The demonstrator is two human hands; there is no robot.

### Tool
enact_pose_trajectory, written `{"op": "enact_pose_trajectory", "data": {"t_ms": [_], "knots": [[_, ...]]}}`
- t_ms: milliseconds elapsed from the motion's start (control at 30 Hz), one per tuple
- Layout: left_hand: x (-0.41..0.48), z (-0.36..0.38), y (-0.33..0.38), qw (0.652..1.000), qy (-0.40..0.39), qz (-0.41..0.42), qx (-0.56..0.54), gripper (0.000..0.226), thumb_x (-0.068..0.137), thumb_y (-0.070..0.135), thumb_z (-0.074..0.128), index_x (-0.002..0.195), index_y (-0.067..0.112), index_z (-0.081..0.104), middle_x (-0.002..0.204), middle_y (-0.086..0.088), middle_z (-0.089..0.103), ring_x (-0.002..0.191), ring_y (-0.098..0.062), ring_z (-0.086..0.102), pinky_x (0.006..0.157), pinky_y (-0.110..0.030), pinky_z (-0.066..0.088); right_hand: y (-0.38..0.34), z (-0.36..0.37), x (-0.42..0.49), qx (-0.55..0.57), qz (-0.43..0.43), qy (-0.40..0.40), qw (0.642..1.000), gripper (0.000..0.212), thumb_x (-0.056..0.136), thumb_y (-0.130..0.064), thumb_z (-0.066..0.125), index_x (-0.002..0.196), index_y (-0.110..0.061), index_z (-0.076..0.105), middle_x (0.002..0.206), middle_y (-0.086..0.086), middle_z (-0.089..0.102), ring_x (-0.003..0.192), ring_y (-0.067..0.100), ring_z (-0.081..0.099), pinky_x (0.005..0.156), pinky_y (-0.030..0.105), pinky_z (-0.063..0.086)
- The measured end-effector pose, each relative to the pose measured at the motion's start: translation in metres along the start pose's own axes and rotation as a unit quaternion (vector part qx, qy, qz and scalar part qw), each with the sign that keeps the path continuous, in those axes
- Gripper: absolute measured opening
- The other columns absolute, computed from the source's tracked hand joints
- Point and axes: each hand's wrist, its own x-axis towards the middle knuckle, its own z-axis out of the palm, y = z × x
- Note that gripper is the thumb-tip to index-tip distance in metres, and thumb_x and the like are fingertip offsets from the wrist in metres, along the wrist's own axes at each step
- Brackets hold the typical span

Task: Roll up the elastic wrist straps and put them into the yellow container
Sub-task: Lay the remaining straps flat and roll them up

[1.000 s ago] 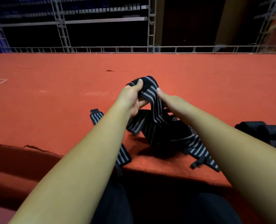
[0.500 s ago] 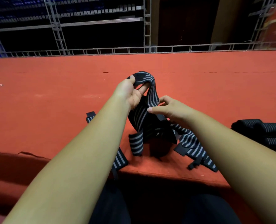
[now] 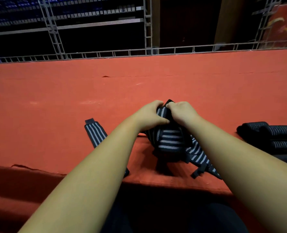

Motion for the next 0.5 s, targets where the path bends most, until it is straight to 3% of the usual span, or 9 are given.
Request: {"op": "enact_pose_trajectory", "data": {"t_ms": [67,200,333,433,500], "knots": [[0.003,0.006,-0.006,1.0,0.027,-0.011,0.007,0.056,0.086,0.025,0.085,0.136,0.029,0.06,0.125,0.004,0.068,0.114,-0.017,0.067,0.098,-0.041,0.057,0.006,0.001,-0.003,0.069,0.033,-0.003,0.997,0.028,0.101,-0.03,0.056,0.087,-0.01,0.069,0.086,0.013,0.071,0.082,0.033,0.066,0.072,0.04,0.051],[0.014,0.016,-0.006,0.992,0.11,0.016,0.057,0.03,0.087,0.009,0.074,0.111,0.023,0.061,0.11,0.001,0.066,0.104,-0.025,0.063,0.084,-0.038,0.051,0.014,0.003,-0.002,0.183,0.088,0.019,0.979,0.023,0.096,-0.023,0.057,0.079,-0.01,0.067,0.074,0.012,0.064,0.07,0.03,0.061,0.065,0.036,0.046],[0.025,0.033,-0.007,0.984,0.159,0.024,0.071,0.025,0.089,0.0,0.059,0.101,0.021,0.055,0.102,-0.003,0.065,0.093,-0.03,0.058,0.072,-0.037,0.037,0.013,0.002,0.002,0.283,0.117,0.04,0.951,0.019,0.094,-0.008,0.056,0.081,-0.004,0.07,0.073,0.014,0.064,0.065,0.028,0.059,0.063,0.035,0.046],[0.029,0.038,-0.016,0.974,0.217,0.007,0.06,0.022,0.086,-0.002,0.059,0.099,0.016,0.055,0.098,-0.007,0.063,0.089,-0.03,0.055,0.07,-0.036,0.03,0.019,-0.014,0.012,0.428,0.148,0.073,0.889,0.025,0.095,0.01,0.051,0.077,0.003,0.067,0.07,0.018,0.069,0.054,0.029,0.067,0.056,0.037,0.06],[0.031,0.036,-0.032,0.976,0.204,-0.031,0.066,0.019,0.088,-0.001,0.058,0.102,0.011,0.055,0.102,-0.013,0.063,0.094,-0.034,0.057,0.072,-0.038,0.032,0.03,-0.031,0.024,0.467,0.157,0.108,0.863,0.019,0.093,0.013,0.053,0.087,0.009,0.071,0.078,0.024,0.074,0.052,0.03,0.073,0.049,0.043,0.064]]}}
